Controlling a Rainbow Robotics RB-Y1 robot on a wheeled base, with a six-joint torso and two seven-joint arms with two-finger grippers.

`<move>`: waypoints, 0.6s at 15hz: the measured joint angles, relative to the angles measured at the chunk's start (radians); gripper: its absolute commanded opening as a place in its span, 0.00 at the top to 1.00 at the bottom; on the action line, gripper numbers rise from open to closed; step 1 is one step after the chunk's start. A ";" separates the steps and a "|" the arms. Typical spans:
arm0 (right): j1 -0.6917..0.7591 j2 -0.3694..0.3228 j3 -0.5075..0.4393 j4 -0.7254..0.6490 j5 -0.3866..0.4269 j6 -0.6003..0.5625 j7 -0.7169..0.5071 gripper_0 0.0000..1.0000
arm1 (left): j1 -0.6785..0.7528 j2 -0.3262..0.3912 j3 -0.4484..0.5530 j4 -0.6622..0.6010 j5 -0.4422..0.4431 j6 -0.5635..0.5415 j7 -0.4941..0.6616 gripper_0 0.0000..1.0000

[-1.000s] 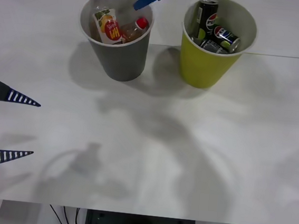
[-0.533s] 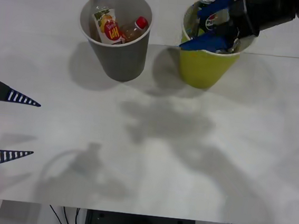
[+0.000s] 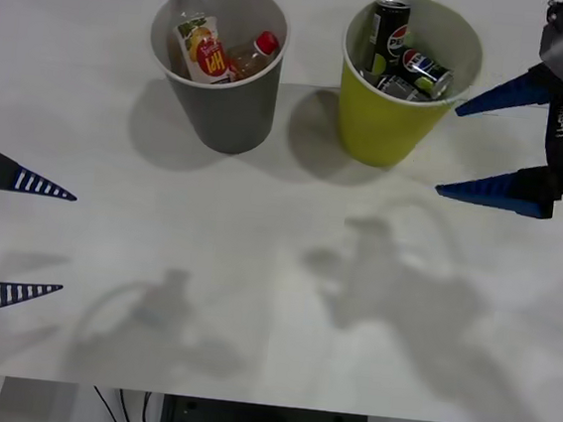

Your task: Put the can into the green bin and the plastic bottle into the gray bin

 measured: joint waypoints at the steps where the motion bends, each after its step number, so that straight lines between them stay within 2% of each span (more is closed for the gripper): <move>1: 0.063 -0.009 -0.039 -0.022 -0.005 0.000 0.031 0.00 | 0.000 0.000 0.000 0.000 0.000 0.000 0.000 0.00; 5: 0.328 -0.017 -0.212 -0.094 -0.049 -0.007 0.165 0.00 | 0.000 0.000 0.000 0.000 0.000 0.000 0.000 0.00; 9: 0.536 -0.017 -0.331 -0.122 -0.099 -0.007 0.291 0.00 | 0.000 0.000 0.000 0.000 0.000 0.000 0.000 0.00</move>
